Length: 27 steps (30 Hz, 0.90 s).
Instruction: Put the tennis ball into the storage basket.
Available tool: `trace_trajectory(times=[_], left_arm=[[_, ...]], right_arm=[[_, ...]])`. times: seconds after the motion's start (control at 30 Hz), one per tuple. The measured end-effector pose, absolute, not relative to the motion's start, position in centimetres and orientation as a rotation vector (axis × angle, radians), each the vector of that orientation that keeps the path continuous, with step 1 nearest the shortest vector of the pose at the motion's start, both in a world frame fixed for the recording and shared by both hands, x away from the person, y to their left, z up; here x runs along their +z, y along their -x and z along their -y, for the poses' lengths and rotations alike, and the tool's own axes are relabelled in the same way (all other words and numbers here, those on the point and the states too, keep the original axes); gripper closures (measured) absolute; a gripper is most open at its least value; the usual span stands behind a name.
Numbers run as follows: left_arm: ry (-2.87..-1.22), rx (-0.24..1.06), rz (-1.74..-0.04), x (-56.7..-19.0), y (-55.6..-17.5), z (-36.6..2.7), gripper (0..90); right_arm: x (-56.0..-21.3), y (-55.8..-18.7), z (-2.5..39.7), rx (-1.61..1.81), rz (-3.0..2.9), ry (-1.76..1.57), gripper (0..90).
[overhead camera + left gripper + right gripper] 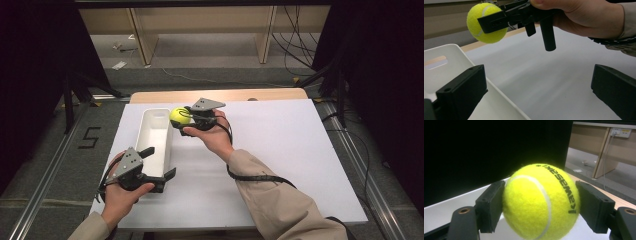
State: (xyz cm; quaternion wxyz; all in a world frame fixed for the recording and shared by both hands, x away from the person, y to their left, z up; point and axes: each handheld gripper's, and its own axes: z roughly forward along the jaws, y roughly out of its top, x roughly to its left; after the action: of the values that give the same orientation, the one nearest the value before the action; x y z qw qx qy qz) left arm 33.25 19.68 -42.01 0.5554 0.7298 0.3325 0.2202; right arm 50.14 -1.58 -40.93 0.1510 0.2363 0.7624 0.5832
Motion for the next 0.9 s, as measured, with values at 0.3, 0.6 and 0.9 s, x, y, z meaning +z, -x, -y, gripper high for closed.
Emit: trace_trajectory(times=[0.3,0.6,0.9], left_arm=[[-1.722,0.519,-0.783,-42.0,-33.2,-19.7,0.0],[-1.722,0.519,-0.783,-42.0,-33.2,-19.7,0.0],[-1.721,0.519,-0.783,-42.0,-33.2,-19.6,0.0]], right_arm=[[-41.0,-50.2,1.0,1.679,-2.194,-0.672,27.4],[-40.9,-50.1,0.5,1.684,-2.201,-0.666,27.4],[-40.7,-50.1,-0.1,1.69,-2.201,-0.652,27.4]])
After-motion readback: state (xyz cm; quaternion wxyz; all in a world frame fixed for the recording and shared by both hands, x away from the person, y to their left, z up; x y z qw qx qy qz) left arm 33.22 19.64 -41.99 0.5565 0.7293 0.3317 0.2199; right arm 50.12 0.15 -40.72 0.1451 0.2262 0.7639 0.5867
